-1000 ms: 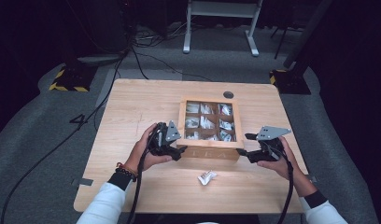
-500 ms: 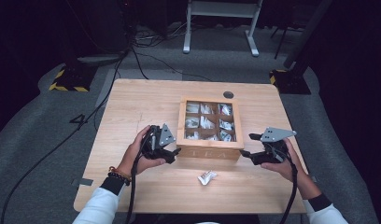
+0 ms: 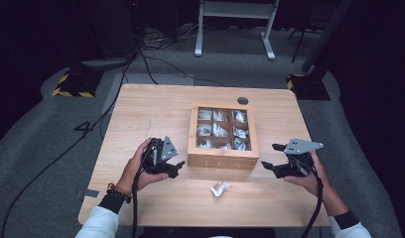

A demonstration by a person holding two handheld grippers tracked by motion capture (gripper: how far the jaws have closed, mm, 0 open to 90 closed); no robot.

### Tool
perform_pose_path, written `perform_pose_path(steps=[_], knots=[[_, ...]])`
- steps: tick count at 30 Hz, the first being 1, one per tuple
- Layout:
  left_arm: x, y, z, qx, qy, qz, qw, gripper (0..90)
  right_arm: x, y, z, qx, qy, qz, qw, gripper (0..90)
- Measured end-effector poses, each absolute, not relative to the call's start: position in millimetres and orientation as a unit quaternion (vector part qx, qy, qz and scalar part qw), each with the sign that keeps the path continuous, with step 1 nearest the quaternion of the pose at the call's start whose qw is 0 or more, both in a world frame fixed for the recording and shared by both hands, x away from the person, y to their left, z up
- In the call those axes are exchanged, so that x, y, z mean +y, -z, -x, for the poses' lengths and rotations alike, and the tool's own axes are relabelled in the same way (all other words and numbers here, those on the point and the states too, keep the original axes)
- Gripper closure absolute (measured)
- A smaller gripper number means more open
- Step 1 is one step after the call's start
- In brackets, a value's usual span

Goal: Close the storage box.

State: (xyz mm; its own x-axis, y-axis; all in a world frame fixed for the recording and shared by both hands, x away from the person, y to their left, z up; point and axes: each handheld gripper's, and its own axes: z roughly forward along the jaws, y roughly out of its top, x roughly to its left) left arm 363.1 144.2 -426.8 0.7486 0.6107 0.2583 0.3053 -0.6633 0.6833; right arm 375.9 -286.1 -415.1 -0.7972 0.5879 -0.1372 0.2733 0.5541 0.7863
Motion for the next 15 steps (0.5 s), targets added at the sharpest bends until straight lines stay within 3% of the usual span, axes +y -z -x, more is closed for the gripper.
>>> perform_pose_path(steps=[15], knots=[[166, 444, -354, 0.278, -0.236, -0.883, 0.294, 17.6, -307, 433, -371, 0.867, -0.366, -0.268, 0.208, 24.1]])
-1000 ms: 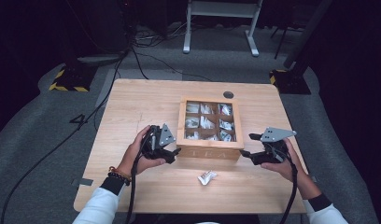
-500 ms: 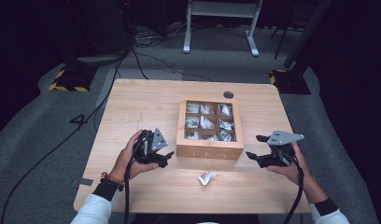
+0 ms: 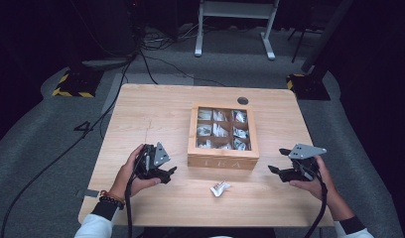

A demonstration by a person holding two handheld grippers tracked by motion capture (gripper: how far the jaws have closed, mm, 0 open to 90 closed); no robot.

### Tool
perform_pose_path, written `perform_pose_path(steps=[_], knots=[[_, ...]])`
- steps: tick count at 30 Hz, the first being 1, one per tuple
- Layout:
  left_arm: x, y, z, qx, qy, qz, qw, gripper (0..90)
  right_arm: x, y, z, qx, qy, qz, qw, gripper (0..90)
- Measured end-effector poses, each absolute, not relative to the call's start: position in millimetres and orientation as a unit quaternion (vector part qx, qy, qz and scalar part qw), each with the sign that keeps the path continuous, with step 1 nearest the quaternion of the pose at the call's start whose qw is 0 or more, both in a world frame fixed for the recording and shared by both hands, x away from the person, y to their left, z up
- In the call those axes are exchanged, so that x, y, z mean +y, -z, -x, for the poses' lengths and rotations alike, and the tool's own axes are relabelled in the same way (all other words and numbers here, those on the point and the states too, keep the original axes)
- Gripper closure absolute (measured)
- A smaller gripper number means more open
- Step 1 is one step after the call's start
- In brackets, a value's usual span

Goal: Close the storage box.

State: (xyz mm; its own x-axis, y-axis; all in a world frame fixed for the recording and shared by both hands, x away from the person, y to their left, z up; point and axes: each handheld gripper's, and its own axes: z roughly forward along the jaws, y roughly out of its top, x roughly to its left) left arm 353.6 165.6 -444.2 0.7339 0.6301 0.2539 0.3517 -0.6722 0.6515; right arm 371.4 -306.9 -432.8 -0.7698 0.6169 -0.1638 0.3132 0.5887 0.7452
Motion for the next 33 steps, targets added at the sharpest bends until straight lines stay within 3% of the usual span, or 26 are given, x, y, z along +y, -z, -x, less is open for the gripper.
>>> perform_pose_path(steps=[13, 33], knots=[[180, 464, -346, 0.282, -0.236, -0.893, 0.258, 17.3, -330, 453, -368, 0.867, -0.345, -0.294, 0.206, 24.3], [206, 484, -337, 0.307, -0.220, -0.889, 0.260, 17.2, -374, 482, -355, 0.847, -0.336, -0.364, 0.193, 24.2]])
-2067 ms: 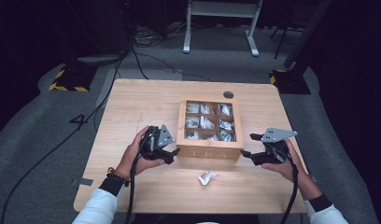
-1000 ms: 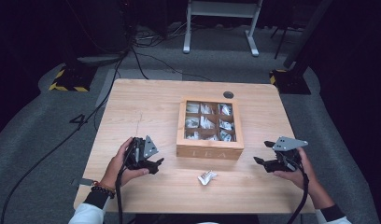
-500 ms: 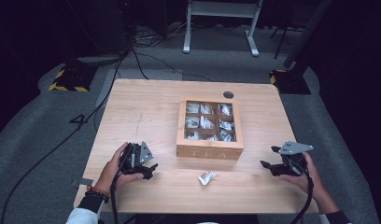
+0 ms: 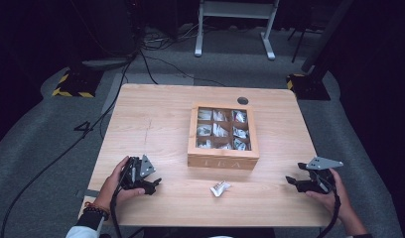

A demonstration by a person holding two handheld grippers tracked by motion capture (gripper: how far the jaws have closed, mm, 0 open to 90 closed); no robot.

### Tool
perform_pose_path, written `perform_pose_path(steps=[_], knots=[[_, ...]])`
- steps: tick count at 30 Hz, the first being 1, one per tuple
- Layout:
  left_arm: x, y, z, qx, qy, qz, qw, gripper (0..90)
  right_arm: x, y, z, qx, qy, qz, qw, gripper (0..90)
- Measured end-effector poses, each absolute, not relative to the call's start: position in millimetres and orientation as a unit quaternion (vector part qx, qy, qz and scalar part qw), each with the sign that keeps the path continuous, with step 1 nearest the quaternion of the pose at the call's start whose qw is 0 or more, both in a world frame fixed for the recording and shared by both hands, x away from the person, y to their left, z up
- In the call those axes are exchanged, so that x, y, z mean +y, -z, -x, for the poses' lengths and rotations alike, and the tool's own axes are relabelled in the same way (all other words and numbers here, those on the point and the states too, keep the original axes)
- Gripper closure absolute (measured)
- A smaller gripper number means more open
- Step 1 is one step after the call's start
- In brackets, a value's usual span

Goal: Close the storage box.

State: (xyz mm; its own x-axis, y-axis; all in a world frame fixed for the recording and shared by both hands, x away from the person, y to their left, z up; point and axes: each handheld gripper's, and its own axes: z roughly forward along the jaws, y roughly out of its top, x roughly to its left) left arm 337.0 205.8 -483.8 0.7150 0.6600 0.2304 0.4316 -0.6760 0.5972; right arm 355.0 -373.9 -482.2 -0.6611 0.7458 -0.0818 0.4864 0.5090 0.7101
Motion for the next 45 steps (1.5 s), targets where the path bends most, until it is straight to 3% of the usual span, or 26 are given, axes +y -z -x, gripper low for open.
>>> perform_pose_path(steps=[9, 16, 45], knots=[[222, 491, -333, 0.329, -0.205, -0.882, 0.271, 17.2, -392, 492, -348, 0.831, -0.345, -0.395, 0.184, 23.9], [249, 503, -330, 0.386, -0.149, -0.845, 0.339, 17.0, -406, 503, -340, 0.808, -0.361, -0.427, 0.186, 23.4], [253, 504, -330, 0.380, -0.149, -0.847, 0.340, 16.3, -407, 504, -338, 0.801, -0.355, -0.441, 0.197, 19.9]])
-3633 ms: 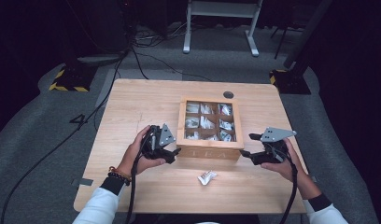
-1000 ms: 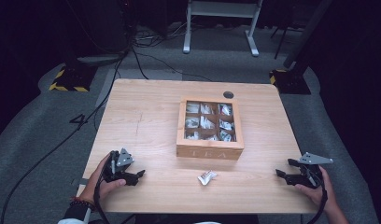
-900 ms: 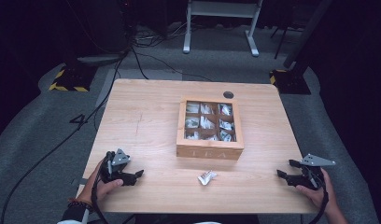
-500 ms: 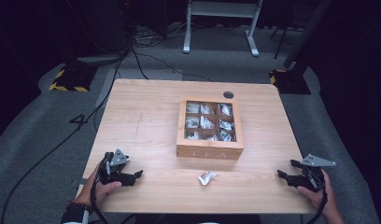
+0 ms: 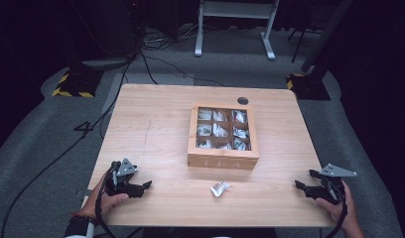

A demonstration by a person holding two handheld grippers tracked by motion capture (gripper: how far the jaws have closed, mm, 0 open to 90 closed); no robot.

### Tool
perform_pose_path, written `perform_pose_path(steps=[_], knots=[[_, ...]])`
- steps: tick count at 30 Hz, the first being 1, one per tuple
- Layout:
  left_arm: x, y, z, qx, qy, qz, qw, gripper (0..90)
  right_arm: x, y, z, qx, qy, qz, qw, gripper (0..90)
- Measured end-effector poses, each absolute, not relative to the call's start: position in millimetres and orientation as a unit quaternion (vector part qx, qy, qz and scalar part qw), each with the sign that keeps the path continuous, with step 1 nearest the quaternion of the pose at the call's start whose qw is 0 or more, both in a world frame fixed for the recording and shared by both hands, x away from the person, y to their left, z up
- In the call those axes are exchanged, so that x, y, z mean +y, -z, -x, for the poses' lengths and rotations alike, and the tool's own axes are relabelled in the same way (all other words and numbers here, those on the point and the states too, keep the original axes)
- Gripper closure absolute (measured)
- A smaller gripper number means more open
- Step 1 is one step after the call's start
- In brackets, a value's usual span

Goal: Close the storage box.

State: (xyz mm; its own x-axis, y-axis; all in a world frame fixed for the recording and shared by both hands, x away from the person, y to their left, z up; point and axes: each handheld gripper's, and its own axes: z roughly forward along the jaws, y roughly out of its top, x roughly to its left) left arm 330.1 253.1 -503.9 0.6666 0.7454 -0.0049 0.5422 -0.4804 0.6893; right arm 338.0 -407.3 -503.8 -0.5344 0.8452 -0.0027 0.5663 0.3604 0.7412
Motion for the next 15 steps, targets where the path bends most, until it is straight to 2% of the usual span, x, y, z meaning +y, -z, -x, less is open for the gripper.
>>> perform_pose_path(steps=[15], knots=[[252.8, 504.5, -330.7, 0.382, -0.145, -0.846, 0.343, 15.7, -407.4, 503.9, -338.1, 0.801, -0.355, -0.441, 0.196, 19.7]])
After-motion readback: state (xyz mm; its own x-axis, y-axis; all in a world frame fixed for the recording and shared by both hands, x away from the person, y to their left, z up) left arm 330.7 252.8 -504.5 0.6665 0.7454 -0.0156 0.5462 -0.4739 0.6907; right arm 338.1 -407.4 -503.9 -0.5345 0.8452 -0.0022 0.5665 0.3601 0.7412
